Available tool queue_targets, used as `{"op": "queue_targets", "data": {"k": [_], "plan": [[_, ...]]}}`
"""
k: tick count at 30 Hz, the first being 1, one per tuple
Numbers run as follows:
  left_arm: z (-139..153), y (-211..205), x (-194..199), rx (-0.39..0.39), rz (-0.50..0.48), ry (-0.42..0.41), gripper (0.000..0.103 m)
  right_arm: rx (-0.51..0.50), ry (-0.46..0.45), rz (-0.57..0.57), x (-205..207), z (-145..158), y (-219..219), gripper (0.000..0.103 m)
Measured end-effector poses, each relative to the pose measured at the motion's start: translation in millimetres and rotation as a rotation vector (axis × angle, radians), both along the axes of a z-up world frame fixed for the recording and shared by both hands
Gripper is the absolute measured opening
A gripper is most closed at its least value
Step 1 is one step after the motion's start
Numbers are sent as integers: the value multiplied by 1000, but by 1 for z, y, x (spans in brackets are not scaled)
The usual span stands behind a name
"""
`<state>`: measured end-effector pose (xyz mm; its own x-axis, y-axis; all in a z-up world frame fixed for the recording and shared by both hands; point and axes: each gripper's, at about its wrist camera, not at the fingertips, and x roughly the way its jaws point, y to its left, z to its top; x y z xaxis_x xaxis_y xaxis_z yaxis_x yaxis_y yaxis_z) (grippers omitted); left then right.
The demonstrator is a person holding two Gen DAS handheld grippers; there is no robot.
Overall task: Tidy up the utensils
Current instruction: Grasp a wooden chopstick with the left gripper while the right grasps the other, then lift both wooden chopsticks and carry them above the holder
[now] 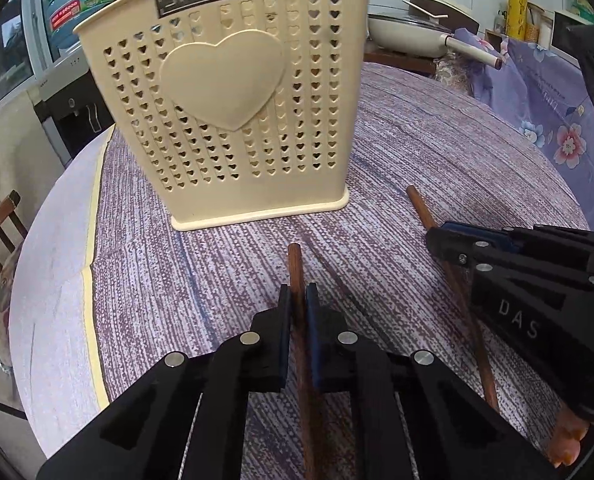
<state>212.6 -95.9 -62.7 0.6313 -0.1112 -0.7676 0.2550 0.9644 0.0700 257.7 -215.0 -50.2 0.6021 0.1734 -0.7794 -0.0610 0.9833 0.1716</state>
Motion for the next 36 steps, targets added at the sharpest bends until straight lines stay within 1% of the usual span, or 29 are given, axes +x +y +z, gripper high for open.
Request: {"op": "queue_targets", "data": {"k": [5, 12, 18, 21, 26, 30, 36], "plan": [[0, 4, 2, -8, 14, 1, 8, -17, -9, -5, -1, 0, 3, 10], [1, 7, 3, -39, 33, 8, 8, 29, -14, -9, -2, 1, 1, 9], [9, 17, 0, -87, 47, -8, 8, 89, -64, -3, -7, 14, -2, 9], [20, 23, -3, -114, 55, -34, 8, 130, -97, 4, -12, 23, -4, 8], [46, 33, -10, -165, 68, -99, 8, 219, -163, 38, -22, 47, -8, 8], [64, 39, -15, -198, 78, -147, 8, 251, -222, 64, -33, 69, -7, 8], [88, 53, -24, -248, 84, -207, 8, 291, -280, 110, -47, 94, -9, 8]]}}
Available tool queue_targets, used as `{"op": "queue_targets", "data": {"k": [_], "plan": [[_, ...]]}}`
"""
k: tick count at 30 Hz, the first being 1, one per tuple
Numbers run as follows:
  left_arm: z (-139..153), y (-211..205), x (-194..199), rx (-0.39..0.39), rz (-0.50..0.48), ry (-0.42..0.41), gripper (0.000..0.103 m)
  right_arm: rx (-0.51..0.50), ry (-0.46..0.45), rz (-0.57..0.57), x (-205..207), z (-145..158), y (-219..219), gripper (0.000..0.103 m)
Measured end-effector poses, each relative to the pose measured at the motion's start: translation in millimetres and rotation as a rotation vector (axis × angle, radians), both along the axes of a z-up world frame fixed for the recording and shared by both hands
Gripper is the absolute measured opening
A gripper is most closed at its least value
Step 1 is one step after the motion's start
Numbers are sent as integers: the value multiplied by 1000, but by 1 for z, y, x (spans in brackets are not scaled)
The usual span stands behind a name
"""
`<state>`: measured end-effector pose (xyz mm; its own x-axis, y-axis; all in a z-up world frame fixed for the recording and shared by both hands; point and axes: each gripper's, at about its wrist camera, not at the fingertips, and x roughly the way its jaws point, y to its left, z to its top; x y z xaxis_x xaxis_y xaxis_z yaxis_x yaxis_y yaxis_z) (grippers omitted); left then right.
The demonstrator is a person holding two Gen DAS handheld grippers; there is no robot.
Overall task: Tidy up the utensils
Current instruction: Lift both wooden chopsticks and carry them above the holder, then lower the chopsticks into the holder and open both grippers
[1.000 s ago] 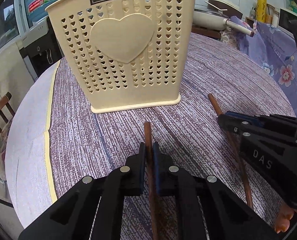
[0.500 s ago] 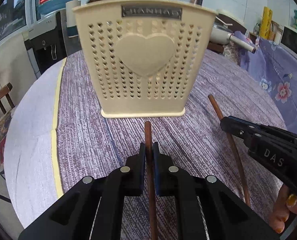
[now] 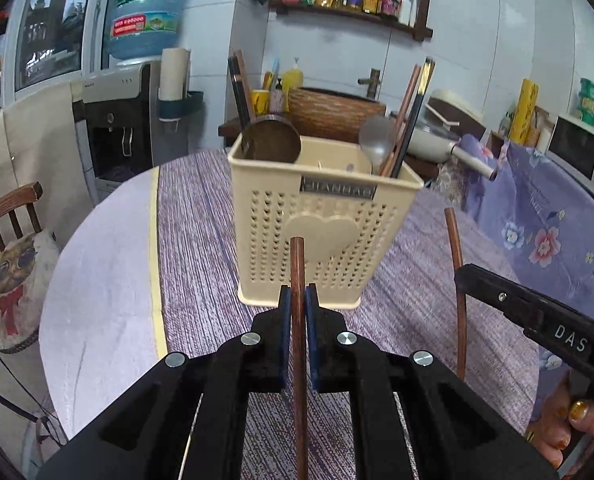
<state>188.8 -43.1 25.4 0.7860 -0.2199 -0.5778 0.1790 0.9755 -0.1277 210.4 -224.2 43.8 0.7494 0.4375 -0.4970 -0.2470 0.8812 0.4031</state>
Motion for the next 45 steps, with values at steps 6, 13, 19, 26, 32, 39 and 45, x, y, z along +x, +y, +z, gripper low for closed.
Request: {"op": "queue_targets", "data": {"k": [6, 13, 19, 26, 32, 39, 45], "plan": [[19, 4, -7, -35, -9, -47, 8, -7, -43, 18, -8, 15, 2, 8], [35, 14, -15, -74, 6, -98, 8, -16, -91, 39, -16, 30, 5, 8], [40, 14, -20, -85, -1, -127, 8, -27, -124, 59, -22, 40, 12, 8], [48, 21, -22, -105, 4, -145, 8, -44, -154, 67, -23, 51, 17, 8], [60, 23, -23, -108, 11, -183, 8, -58, -193, 72, -21, 66, 20, 8], [86, 24, -19, -117, -2, -227, 8, -74, -233, 86, -16, 88, 22, 8], [131, 29, -4, -146, -7, -287, 8, -66, -279, 98, -3, 130, 21, 8]]}}
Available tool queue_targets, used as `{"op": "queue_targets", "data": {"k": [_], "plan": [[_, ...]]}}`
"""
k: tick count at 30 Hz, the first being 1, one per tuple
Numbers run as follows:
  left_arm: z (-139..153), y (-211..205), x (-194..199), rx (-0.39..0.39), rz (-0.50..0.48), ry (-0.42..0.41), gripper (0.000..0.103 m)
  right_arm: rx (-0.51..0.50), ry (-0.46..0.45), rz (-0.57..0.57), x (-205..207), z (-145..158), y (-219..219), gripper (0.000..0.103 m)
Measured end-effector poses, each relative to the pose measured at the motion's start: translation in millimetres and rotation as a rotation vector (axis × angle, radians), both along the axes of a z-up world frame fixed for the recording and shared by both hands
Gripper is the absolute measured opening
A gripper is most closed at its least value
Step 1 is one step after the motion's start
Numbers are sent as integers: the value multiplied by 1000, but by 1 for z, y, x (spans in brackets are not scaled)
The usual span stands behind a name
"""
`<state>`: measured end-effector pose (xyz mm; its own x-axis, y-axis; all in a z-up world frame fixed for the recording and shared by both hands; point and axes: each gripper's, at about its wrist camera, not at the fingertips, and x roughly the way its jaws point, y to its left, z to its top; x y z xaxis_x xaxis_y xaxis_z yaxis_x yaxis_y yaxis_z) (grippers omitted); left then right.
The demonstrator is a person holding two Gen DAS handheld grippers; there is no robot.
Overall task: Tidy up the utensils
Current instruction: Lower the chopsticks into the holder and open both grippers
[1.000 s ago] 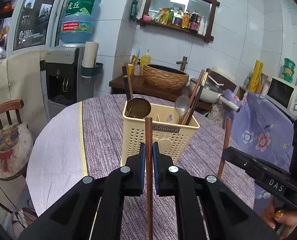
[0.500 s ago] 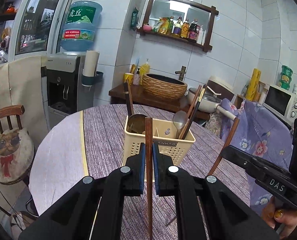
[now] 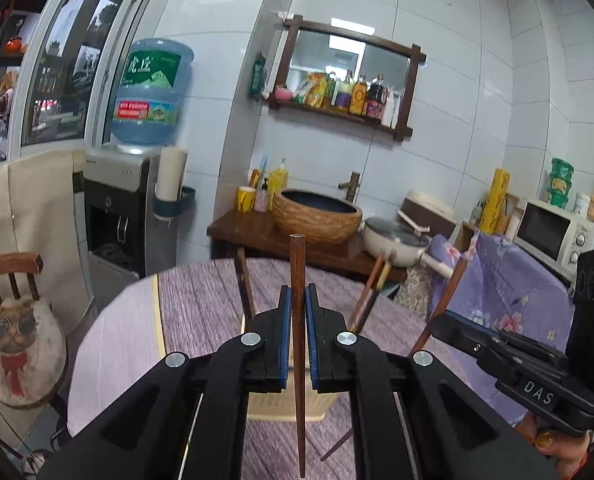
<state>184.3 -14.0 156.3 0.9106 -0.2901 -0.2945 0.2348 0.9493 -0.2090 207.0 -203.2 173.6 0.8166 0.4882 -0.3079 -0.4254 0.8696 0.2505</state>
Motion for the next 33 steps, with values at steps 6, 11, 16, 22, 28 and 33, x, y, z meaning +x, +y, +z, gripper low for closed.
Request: {"op": "queue_targets", "data": {"k": [6, 11, 16, 22, 28, 33], "plan": [[59, 6, 22, -50, 68, -107, 8, -8, -95, -45, 19, 57, 0, 8], [72, -5, 45, -43, 115, -158, 8, -30, -122, -106, 40, 73, -2, 8], [41, -17, 65, 2, 140, -128, 8, -50, -92, -145, 60, 45, -2, 8], [-3, -26, 75, 58, 136, -59, 8, -51, -19, -153, 74, 3, -2, 8], [-36, -28, 80, 79, 122, 6, 8, -72, 6, -155, 77, -23, 4, 8], [-48, -28, 82, 104, 135, 15, 8, -72, 24, -161, 81, -36, 3, 8]]}}
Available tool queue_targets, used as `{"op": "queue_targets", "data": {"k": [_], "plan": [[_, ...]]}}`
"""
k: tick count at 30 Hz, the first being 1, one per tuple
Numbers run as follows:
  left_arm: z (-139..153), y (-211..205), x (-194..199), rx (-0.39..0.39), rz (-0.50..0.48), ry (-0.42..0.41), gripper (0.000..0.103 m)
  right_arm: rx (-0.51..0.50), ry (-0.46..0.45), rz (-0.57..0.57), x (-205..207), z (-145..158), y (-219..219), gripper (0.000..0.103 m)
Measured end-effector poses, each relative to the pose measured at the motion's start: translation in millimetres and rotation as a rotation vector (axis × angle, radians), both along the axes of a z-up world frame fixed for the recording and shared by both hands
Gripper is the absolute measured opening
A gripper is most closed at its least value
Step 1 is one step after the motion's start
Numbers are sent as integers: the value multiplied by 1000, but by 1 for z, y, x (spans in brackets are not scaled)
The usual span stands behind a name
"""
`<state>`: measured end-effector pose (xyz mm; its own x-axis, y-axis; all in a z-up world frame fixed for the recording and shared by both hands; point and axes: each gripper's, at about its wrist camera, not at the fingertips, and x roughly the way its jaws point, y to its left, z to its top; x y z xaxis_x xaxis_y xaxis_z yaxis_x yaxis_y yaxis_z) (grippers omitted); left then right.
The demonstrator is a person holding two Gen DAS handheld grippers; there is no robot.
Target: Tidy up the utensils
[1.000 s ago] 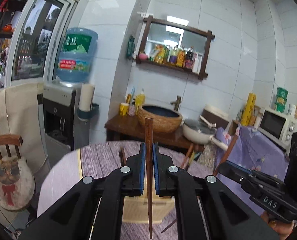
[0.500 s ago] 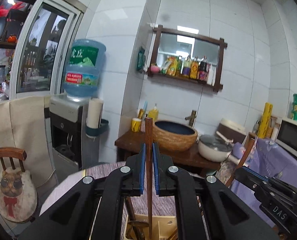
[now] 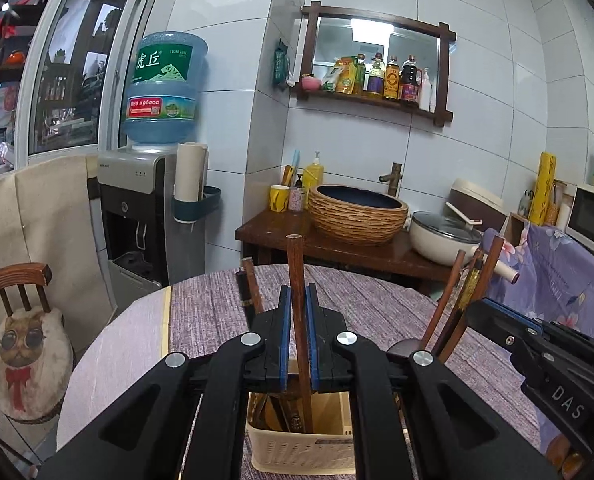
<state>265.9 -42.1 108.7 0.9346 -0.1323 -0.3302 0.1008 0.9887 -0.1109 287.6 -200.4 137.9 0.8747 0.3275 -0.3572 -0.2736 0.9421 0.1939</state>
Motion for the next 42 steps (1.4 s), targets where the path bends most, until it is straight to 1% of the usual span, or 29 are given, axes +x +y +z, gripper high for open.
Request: {"op": "queue_targets", "data": {"k": [7, 9, 10, 11, 13, 14, 15, 17, 18, 19, 20, 21, 23, 24, 25, 26, 27, 30, 33, 35, 39, 42], "plan": [[1, 0, -5, 19, -22, -3, 9, 22, 17, 17, 1, -11, -1, 8], [1, 1, -8, 25, -22, -9, 15, 25, 8, 18, -4, -14, -2, 8], [1, 2, -10, 25, -20, -12, 21, 25, 6, 19, -6, -14, -2, 8], [1, 3, -13, 23, -20, -18, 25, 28, 4, 21, -8, -15, -3, 11], [1, 7, -20, 19, -14, -27, 32, 34, 2, 24, -12, -16, -4, 16], [0, 8, -22, 19, -10, -31, 36, 37, 0, 24, -14, -17, -5, 22], [0, 10, -25, 15, -6, -35, 38, 41, -6, 23, -18, -17, -6, 26], [-1, 15, -34, 10, -3, -44, 49, 43, -19, 15, -25, -16, -10, 30], [-2, 17, -39, 11, -1, -48, 52, 47, -29, 8, -31, -16, -13, 38], [-3, 19, -44, 9, 5, -53, 59, 51, -39, -1, -37, -16, -16, 43], [-4, 22, -49, 4, 16, -56, 67, 53, -47, -10, -41, -16, -18, 54], [-6, 26, -56, -5, 20, -61, 72, 51, -61, -30, -49, -17, -21, 64], [-11, 32, -69, -26, 26, -67, 89, 34, -75, -52, -63, -22, -25, 73], [-15, 36, -77, -34, 26, -70, 92, 29, -80, -55, -68, -25, -26, 81], [-19, 39, -86, -37, 23, -70, 97, 18, -87, -65, -77, -30, -29, 87], [-24, 41, -94, -36, 21, -71, 98, 9, -90, -74, -85, -36, -30, 94], [-29, 43, -103, -32, 20, -70, 98, -4, -91, -81, -96, -44, -32, 96], [-52, 51, -131, -17, 24, -48, 98, -20, -67, -78, -121, -70, -34, 97], [-72, 58, -157, -24, 35, -23, 98, 5, -25, -45, -149, -96, -34, 97], [-82, 61, -176, -17, 36, -17, 98, 30, -12, -31, -168, -108, -33, 97], [-90, 68, -211, -14, 52, -37, 98, 36, -23, 1, -206, -119, -26, 97], [-92, 71, -231, -25, 37, -32, 98, 34, -73, 21, -239, -116, -23, 97]]}}
